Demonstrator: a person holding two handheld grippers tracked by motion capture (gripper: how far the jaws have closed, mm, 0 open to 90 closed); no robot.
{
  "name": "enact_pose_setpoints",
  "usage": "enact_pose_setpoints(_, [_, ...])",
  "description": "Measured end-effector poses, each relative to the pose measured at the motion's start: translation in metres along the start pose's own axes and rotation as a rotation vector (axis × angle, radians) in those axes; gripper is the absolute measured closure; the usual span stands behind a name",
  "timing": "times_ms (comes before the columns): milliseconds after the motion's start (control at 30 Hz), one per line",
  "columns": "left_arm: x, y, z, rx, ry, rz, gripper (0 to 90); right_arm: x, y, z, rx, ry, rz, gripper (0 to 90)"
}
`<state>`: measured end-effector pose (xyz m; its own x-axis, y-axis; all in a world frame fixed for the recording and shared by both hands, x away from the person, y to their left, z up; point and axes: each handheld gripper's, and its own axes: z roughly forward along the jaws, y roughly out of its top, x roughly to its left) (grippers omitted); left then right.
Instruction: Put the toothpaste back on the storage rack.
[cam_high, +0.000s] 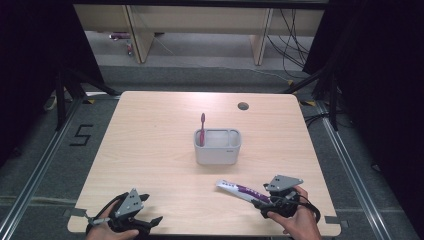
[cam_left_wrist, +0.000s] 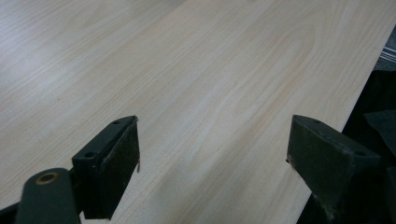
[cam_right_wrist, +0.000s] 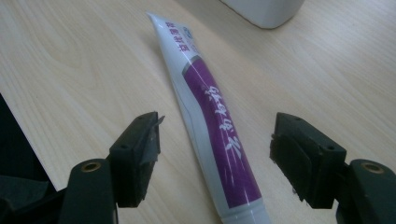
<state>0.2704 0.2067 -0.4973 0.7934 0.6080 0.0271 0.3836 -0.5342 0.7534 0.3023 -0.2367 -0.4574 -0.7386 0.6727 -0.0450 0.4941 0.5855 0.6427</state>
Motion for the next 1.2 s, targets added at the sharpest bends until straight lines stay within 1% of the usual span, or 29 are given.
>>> enact_pose_setpoints(67, [-0.001,0.0,0.0,-0.004,0.001,-0.003,16.6,-0.001,0.002,0.005,-0.007,0.011,-0.039,35.5])
enact_pose_setpoints(100, [-0.001,0.0,0.0,-0.003,0.002,-0.003,16.6,-0.001,0.003,0.005,0.009,0.007,-0.035,36.2])
enact_pose_setpoints(133, [-0.001,0.0,0.0,-0.006,-0.002,-0.006,16.6,-0.003,0.005,0.007,0.015,0.01,-0.063,36.2])
enact_pose_setpoints(233, [-0.001,0.0,0.0,-0.001,0.001,0.0,16.7,-0.005,0.01,0.009,0.042,0.008,-0.078,37.6])
enact_pose_setpoints(267, [-0.001,0.0,0.0,0.0,0.001,0.001,16.8,-0.006,0.012,0.008,0.063,0.019,-0.077,38.5])
enact_pose_setpoints(300, [-0.001,0.0,0.0,0.0,0.001,0.001,16.9,-0.006,0.013,0.008,0.059,0.014,-0.085,39.5])
enact_pose_setpoints(333, [-0.001,0.0,0.0,0.0,0.0,0.002,16.9,-0.008,0.015,0.009,0.07,0.013,-0.095,40.0])
enact_pose_setpoints(367, [-0.001,0.0,0.0,-0.002,-0.004,-0.001,16.9,-0.006,0.016,0.008,0.092,0.018,-0.068,40.5])
enact_pose_setpoints(400, [-0.001,0.0,0.0,0.002,0.001,0.003,16.9,-0.006,0.018,0.01,0.094,0.016,-0.07,40.7])
enact_pose_setpoints(467, [-0.001,0.0,0.0,-0.001,-0.004,-0.003,16.9,-0.008,0.021,0.01,0.125,0.024,-0.077,41.9])
enact_pose_setpoints(500, [-0.001,-0.001,0.0,-0.002,-0.005,-0.005,16.9,-0.011,0.022,0.013,0.121,0.037,-0.114,43.1])
enact_pose_setpoints(533, [-0.001,-0.001,0.001,-0.004,-0.004,-0.004,16.9,-0.01,0.023,0.013,0.143,0.039,-0.086,43.9])
enact_pose_setpoints(567, [0.0,-0.001,0.001,0.007,0.003,0.001,16.9,-0.01,0.024,0.015,0.151,0.05,-0.09,44.8])
enact_pose_setpoints(600, [0.0,0.0,0.001,0.01,0.003,0.005,16.9,-0.01,0.026,0.016,0.154,0.047,-0.097,45.7])
enact_pose_setpoints(633, [0.0,0.0,0.001,0.002,-0.001,-0.003,16.9,-0.012,0.027,0.019,0.152,0.069,-0.13,46.1])
enact_pose_setpoints(667, [-0.001,0.0,0.001,-0.004,-0.009,-0.005,16.9,-0.011,0.028,0.019,0.169,0.054,-0.106,46.5])
enact_pose_setpoints(733, [-0.001,0.0,0.0,0.001,-0.005,0.003,16.9,-0.01,0.031,0.02,0.185,0.063,-0.104,46.5])
enact_pose_setpoints(767, [-0.001,0.0,0.0,0.002,-0.006,0.002,16.9,-0.012,0.032,0.022,0.186,0.068,-0.141,46.6])
enact_pose_setpoints(800, [-0.001,0.0,0.0,0.002,-0.006,0.002,17.0,-0.011,0.034,0.023,0.2,0.09,-0.12,46.7])
enact_pose_setpoints(833, [-0.001,0.0,0.0,0.003,-0.005,0.002,16.9,-0.011,0.035,0.024,0.202,0.084,-0.122,46.9])
enact_pose_setpoints(900, [-0.001,-0.001,0.0,0.003,-0.005,0.004,17.0,-0.01,0.038,0.026,0.226,0.087,-0.115,46.9])
enact_pose_setpoints(933, [0.0,0.0,0.0,0.003,-0.003,0.003,17.0,-0.01,0.039,0.027,0.231,0.1,-0.116,47.1])
enact_pose_setpoints(967, [0.0,0.0,0.0,0.001,-0.001,0.002,17.0,-0.009,0.04,0.027,0.243,0.091,-0.113,47.2])
enact_pose_setpoints(1000, [0.0,0.0,0.0,0.001,-0.001,0.002,17.0,-0.01,0.041,0.03,0.248,0.097,-0.118,47.4])
enact_pose_setpoints(1033, [0.0,-0.001,0.0,0.003,-0.002,0.003,17.0,-0.01,0.042,0.029,0.259,0.098,-0.111,47.7])
enact_pose_setpoints(1067, [0.0,-0.001,0.0,0.005,-0.002,0.004,17.0,-0.011,0.043,0.031,0.258,0.098,-0.13,47.7])
enact_pose_setpoints(1100, [0.0,0.0,0.0,0.007,0.002,0.009,17.2,-0.01,0.044,0.03,0.28,0.097,-0.109,47.8])
enact_pose_setpoints(1133, [-0.001,0.0,0.0,0.005,0.002,0.01,17.4,-0.011,0.045,0.032,0.267,0.096,-0.139,48.6])
enact_pose_setpoints(1200, [0.0,0.0,0.0,0.003,0.0,0.011,17.4,-0.009,0.046,0.032,0.301,0.095,-0.11,50.1])
